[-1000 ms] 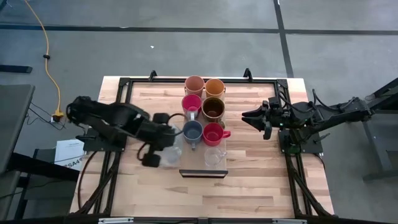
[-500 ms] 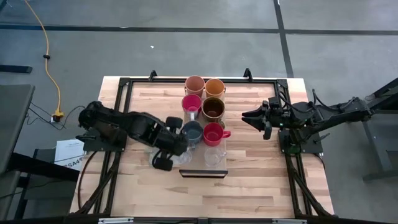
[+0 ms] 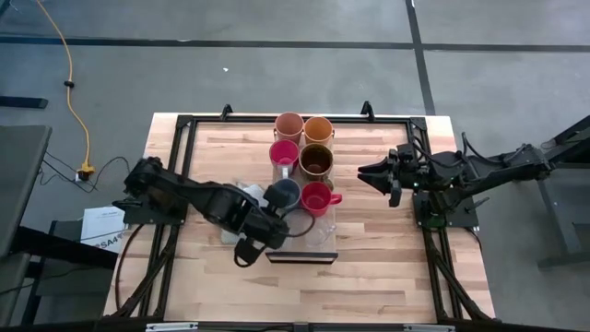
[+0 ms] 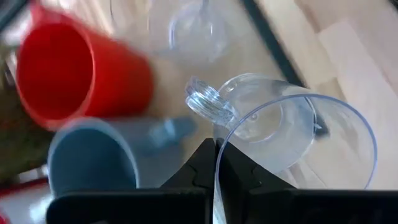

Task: Stack small to large cups/mugs on shelf
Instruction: Put the transparent mug aligned with the other transparent mug on the shelf

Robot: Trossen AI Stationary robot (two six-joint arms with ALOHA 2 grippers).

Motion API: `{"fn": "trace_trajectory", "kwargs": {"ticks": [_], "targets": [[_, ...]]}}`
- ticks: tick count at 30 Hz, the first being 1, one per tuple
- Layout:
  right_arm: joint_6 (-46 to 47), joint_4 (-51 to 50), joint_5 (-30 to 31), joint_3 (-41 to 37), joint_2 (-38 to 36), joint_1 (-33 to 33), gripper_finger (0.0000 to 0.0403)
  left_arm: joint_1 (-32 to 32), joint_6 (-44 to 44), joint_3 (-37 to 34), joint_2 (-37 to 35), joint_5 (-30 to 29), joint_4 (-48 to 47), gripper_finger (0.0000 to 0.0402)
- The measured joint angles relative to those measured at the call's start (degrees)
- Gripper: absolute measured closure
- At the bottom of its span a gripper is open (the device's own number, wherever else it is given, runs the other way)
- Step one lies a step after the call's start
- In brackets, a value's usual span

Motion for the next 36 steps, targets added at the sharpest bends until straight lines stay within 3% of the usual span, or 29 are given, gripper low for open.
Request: {"fn": "trace_trajectory", "kwargs": {"ticks": [17,36], "targets": [[0.5,0.0,0.0,0.0,0.8,0.0,0.0277,0.0,2.2,0.1,1.9,0.0,0.9,0.0395],[0.5,0.0,0.0,0.0,0.8,0.0,0.0277,0.0,2.2,0.1,1.9,0.1,2.1,0.0311]]}}
